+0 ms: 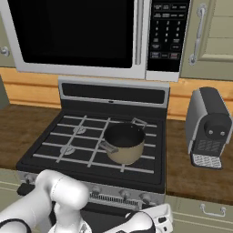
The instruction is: Turn off the front right burner of the stove.
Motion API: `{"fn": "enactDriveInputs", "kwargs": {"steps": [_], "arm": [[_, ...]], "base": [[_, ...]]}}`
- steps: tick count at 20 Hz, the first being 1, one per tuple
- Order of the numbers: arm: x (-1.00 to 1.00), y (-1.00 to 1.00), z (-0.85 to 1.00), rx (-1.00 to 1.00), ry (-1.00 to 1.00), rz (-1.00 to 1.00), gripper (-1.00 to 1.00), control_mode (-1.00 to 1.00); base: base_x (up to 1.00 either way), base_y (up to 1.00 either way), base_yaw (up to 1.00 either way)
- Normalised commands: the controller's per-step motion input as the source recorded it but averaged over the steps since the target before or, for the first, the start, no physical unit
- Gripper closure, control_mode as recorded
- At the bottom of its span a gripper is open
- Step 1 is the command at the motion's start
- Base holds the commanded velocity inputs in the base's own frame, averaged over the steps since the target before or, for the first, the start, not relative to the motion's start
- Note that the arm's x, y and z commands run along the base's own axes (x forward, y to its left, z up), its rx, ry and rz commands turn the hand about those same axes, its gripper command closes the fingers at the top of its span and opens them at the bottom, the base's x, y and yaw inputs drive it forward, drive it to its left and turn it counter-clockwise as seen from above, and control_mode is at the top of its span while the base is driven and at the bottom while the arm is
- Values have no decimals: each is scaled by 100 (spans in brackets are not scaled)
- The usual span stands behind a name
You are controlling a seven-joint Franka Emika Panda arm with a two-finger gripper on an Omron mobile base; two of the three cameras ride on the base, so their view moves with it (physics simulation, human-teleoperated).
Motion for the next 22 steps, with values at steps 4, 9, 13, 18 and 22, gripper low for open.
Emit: {"fn": "enactDriveInputs", "kwargs": {"steps": [4, 9, 13, 18, 22], "arm": [[5, 9, 0, 0, 2, -2, -100, -100], [7, 20, 0, 0, 4, -3, -100, -100], [13, 11, 0, 0, 3, -3, -100, -100], [18, 0, 0, 0, 0, 0, -100, -100], [11, 0, -7, 0, 0, 0, -100, -100]], "base": [[0, 0, 0], [0, 0, 0], [0, 0, 0], [0, 0, 0], [0, 0, 0]]}}
